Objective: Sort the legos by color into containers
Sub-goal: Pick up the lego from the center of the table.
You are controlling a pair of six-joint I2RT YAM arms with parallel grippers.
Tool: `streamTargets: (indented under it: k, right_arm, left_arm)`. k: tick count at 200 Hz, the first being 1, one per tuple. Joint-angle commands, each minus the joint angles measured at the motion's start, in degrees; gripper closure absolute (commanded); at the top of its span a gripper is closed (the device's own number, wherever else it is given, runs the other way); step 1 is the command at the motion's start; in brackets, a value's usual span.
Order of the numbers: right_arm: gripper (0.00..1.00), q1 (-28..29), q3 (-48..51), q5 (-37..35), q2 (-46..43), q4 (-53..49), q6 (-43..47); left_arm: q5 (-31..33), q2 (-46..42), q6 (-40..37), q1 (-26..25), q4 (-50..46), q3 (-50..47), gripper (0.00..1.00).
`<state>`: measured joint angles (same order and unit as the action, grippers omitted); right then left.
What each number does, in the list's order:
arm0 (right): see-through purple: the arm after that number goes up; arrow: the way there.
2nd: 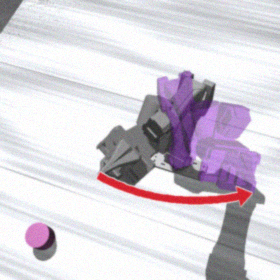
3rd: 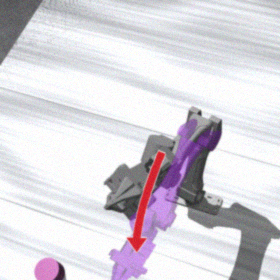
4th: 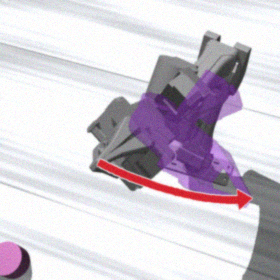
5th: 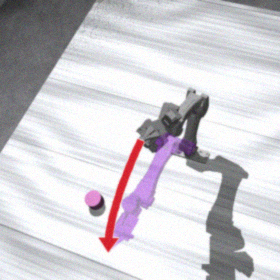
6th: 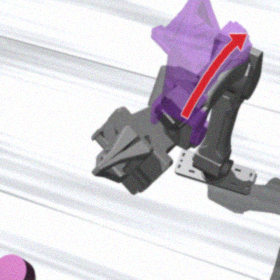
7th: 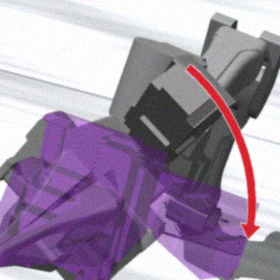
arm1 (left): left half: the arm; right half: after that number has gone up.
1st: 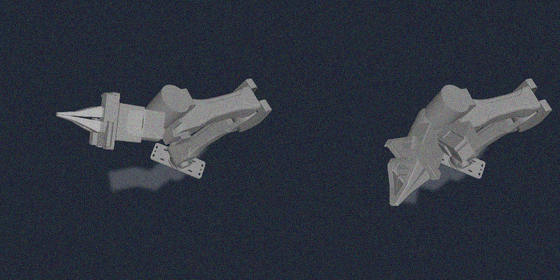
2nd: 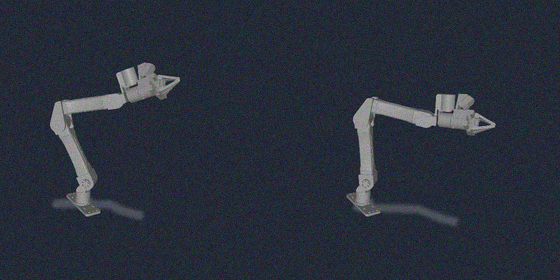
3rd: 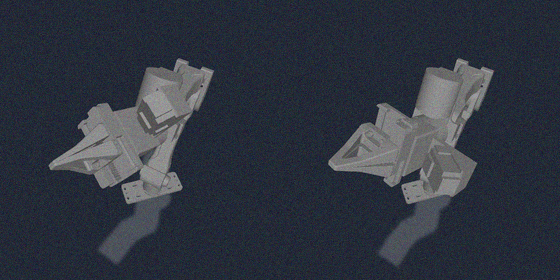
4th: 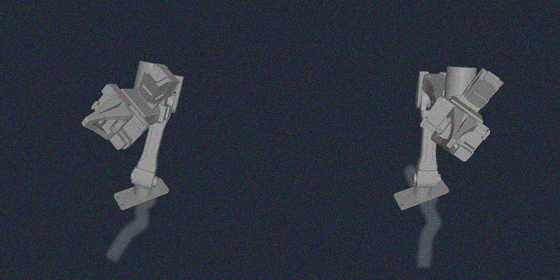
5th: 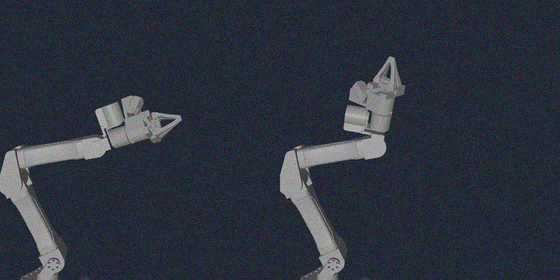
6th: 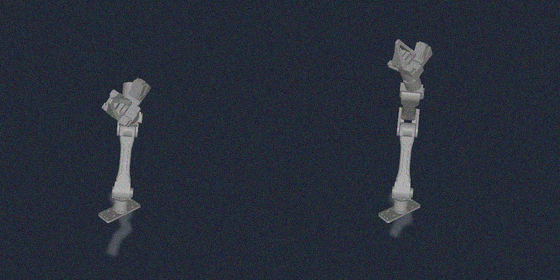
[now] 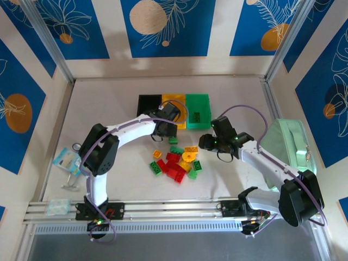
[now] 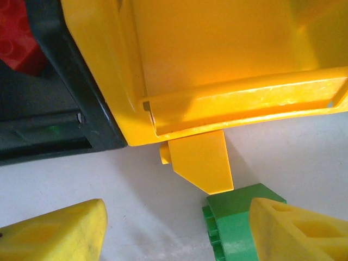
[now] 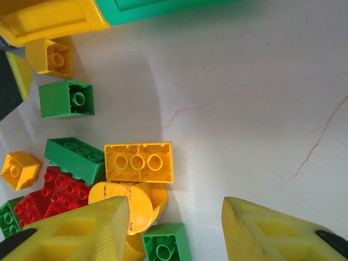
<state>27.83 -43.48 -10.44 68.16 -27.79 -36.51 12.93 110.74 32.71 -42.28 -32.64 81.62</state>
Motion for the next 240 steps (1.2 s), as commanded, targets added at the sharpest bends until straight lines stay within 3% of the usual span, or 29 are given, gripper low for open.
streamTargets:
  k: [1,136,240]
  right_arm:
    - [0.51,0.6,-1.1,0.5,0.2,0.1,-1.0]
    - [0.52,-0.6,0.8,-0.4,-1.9,-0.1,-0.8]
    - [0.52,-1.5,0.8,0.0,-3.1,-0.3,-0.7]
  left_arm:
    - [-1.0,0.6,2.0,-0.4,2.2,0.1,0.33]
    - [0.3,7.8,1.0,-0.3,0.1,6.2,0.46]
    - [1.0,7.3,1.3,-0.6,-1.0,5.6,0.66]
